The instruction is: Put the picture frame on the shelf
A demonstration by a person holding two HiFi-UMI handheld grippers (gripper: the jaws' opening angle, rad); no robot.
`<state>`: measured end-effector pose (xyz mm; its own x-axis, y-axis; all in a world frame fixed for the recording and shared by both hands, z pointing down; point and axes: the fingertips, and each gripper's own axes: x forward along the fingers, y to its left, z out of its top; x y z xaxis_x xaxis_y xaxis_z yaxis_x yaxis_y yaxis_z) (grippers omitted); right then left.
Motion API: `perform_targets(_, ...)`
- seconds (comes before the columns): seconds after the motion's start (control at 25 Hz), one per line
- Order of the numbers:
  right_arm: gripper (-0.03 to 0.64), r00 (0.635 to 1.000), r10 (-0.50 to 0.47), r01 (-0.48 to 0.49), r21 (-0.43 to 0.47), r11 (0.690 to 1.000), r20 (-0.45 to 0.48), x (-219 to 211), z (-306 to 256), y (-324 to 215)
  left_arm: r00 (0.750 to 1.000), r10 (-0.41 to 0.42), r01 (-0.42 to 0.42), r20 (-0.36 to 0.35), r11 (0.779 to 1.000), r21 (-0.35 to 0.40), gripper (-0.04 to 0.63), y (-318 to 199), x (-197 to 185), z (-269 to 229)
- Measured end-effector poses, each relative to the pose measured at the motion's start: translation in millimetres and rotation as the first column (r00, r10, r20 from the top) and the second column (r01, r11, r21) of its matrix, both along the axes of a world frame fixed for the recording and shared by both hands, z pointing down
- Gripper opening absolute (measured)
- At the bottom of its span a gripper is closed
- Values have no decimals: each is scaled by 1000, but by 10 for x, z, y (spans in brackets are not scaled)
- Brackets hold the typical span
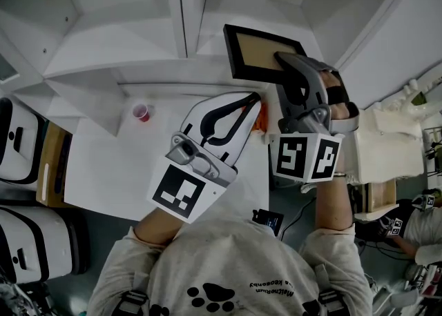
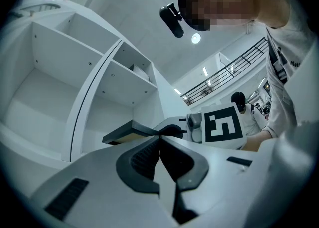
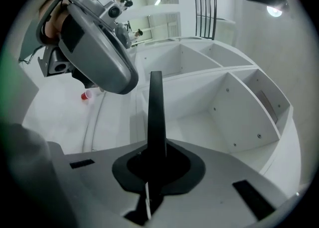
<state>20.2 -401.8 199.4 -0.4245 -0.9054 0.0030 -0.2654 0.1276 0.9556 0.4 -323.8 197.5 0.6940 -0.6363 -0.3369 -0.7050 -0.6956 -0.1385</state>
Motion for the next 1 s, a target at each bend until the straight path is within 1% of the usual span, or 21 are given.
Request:
perform_targets(0.28,41,996,11,-13,-20,1000,-92,-32,93,-82,1000,6,-6,16,1000,8,21,-97,92,2)
perform_targets(0.44,41,993,13,-14,-13,1000,-114,-31,122,-89,1000,7,-7,27,1000,6,21,-135,145,13)
perform_targets(0.6,41,992,1,-4,-27,1000,-128,-59,126,-82,999,9,-9,34,1000,0,21,-168,161,39)
perform_targets(0.72,41,990,-15,8,-54,999,-141,-77,146,-68,999,12,-12,43,1000,-1,21,-185,186,48)
perform_targets(1.0,41,987,-60,39,-144,989,-151,-58,174,-52,994,12,-14,107,1000,16,21,-220,301,74)
